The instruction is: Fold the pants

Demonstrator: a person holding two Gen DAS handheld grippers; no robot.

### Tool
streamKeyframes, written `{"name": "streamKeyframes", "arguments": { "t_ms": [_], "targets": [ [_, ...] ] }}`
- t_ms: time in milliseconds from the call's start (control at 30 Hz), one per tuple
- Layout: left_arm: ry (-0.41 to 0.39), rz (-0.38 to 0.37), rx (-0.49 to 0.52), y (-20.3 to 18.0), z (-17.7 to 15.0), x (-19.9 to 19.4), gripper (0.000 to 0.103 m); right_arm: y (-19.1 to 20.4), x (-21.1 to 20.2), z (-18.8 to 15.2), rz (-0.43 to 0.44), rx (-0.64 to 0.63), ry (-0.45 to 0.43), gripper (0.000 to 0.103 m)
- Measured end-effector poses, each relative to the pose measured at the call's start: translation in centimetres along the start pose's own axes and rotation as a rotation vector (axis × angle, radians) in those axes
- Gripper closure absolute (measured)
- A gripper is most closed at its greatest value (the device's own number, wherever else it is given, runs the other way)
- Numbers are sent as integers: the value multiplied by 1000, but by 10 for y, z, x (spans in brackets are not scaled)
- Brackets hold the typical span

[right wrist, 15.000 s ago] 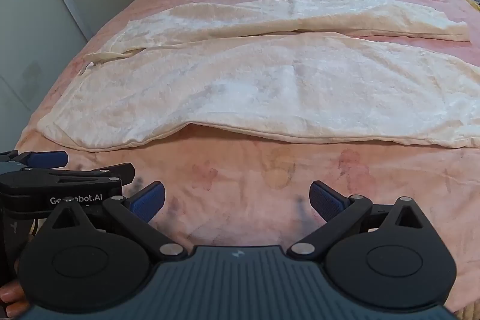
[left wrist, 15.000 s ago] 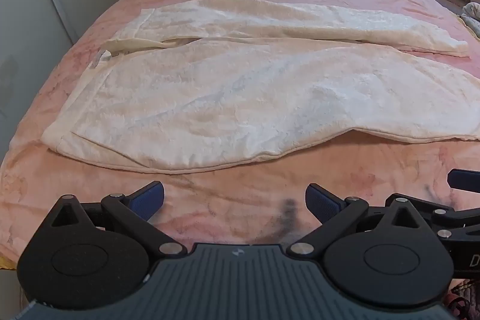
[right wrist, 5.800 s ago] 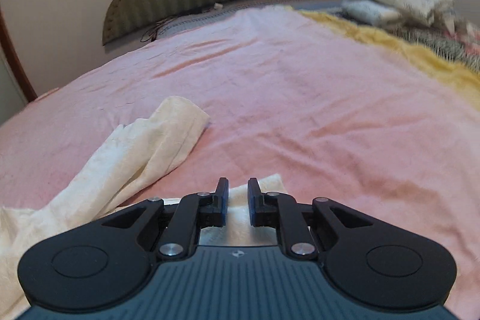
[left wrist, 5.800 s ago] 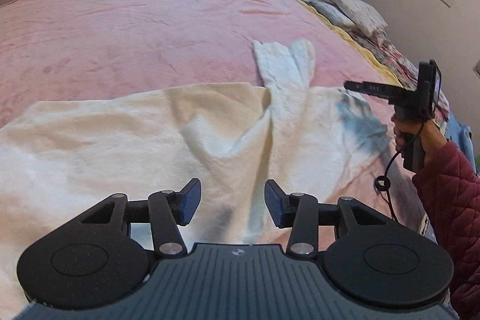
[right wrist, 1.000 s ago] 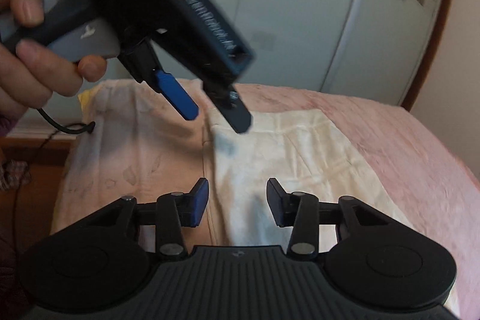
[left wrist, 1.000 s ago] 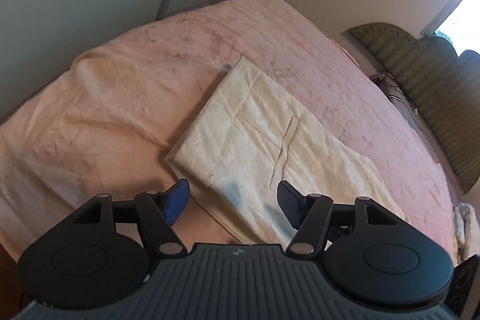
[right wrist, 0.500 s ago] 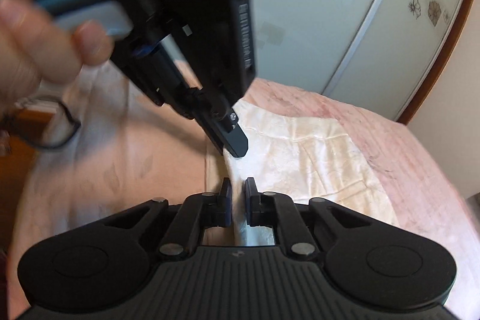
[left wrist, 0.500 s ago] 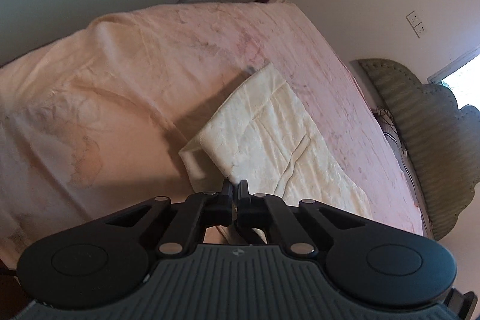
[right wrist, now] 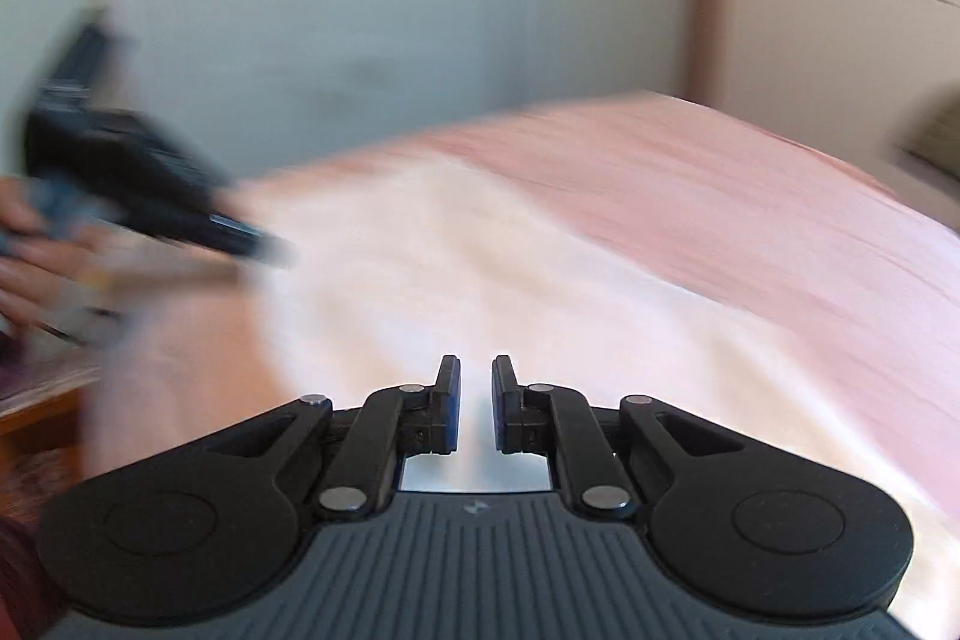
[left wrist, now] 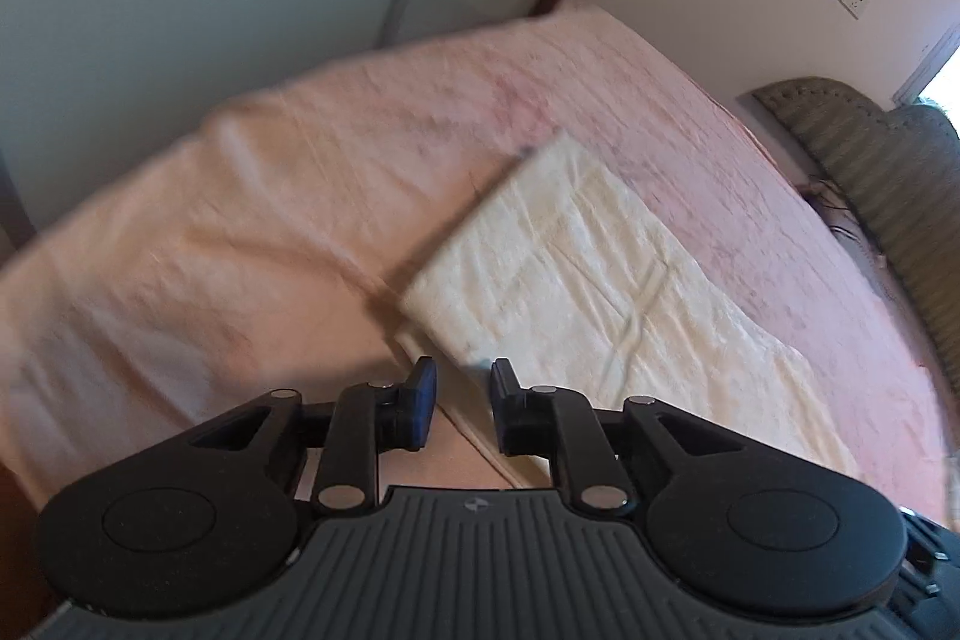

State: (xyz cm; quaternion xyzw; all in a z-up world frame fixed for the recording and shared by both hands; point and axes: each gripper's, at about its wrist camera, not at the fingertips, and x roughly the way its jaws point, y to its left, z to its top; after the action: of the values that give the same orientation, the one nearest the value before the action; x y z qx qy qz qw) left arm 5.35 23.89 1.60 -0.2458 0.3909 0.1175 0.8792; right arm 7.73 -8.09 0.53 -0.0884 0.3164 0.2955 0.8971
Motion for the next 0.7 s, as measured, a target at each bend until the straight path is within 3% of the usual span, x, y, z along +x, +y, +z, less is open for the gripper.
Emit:
{"name": "streamKeyframes", "arguments": {
  "t_ms": [100, 200, 267, 367, 467, 533, 567, 633, 667, 700],
  "targets": [
    [-69, 41, 83, -19, 8, -17, 80, -70, -32, -33, -179, 153, 62, 93],
    [-49, -14, 219, -61, 13, -14, 73, -115, -61, -67, -316, 243, 144, 92],
    [8, -73, 333, -101, 7, -3, 64, -132, -69, -82, -344, 250, 202, 92],
    [90, -207, 554, -172, -20, 13, 54, -144, -84, -96, -361, 276, 189, 92],
    [160, -325, 742, -242, -59, 29, 50, -148, -91, -104, -381, 293, 174, 92],
    [190, -361, 859, -284, -84, 41, 49, -157, -93, -107, -395, 298, 170, 92],
    [190, -373, 914, -302, -95, 46, 49, -157, -93, -109, -407, 289, 171, 89],
    [183, -396, 1009, -334, -116, 56, 48, -168, -94, -110, -418, 248, 170, 66],
    [191, -402, 1025, -345, -122, 61, 48, -172, -93, -109, -410, 220, 160, 45],
    [209, -428, 1025, -356, -126, 67, 48, -176, -93, -108, -393, 189, 145, 38]
  ]
}}
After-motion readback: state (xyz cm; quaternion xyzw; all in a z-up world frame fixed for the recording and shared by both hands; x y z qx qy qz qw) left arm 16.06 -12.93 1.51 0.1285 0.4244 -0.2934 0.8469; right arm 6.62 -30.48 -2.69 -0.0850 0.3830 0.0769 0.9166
